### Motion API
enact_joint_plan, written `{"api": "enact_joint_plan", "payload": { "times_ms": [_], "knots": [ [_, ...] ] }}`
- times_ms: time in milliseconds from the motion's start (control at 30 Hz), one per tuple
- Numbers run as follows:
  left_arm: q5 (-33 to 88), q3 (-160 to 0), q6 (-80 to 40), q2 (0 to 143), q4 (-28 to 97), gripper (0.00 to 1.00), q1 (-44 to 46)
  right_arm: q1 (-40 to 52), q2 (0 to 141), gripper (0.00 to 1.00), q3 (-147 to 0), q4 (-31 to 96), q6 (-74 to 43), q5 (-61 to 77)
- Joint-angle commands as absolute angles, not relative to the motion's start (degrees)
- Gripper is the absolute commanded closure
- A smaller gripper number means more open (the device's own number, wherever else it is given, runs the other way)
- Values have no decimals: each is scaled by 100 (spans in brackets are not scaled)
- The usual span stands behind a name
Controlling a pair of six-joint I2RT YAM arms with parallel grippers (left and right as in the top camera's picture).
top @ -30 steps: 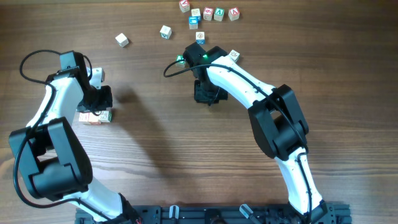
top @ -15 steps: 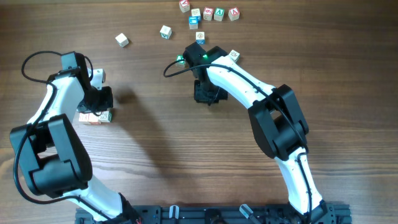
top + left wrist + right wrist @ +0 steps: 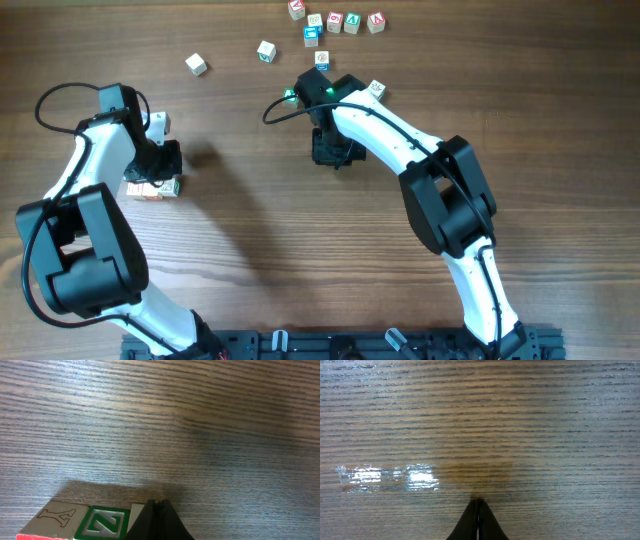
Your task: Form a horizontal line
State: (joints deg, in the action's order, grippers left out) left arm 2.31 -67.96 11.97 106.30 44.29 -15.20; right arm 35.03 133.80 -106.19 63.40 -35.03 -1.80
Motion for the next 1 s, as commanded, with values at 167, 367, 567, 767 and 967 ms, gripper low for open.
{"api": "enact_joint_plan", "payload": {
  "times_ms": [167,367,567,767,967],
  "knots": [
    [137,-6744,1313,10698,4484,96,-1522,3485,13270,95,-10562,6300,-3430,-327],
    [137,-6744,1313,10698,4510,96,-1522,3485,13270,95,-10562,6283,-3430,-325],
    [134,-6744,1313,10698,4528,96,-1522,3485,13270,95,-10562,6237,-3433,-325],
    [32,-6744,1310,10698,4545,96,-1522,3485,13270,95,-10562,6237,-3430,-327],
    [32,-6744,1310,10698,4545,96,-1522,3485,13270,95,-10562,6219,-3433,-327]
  ]
}}
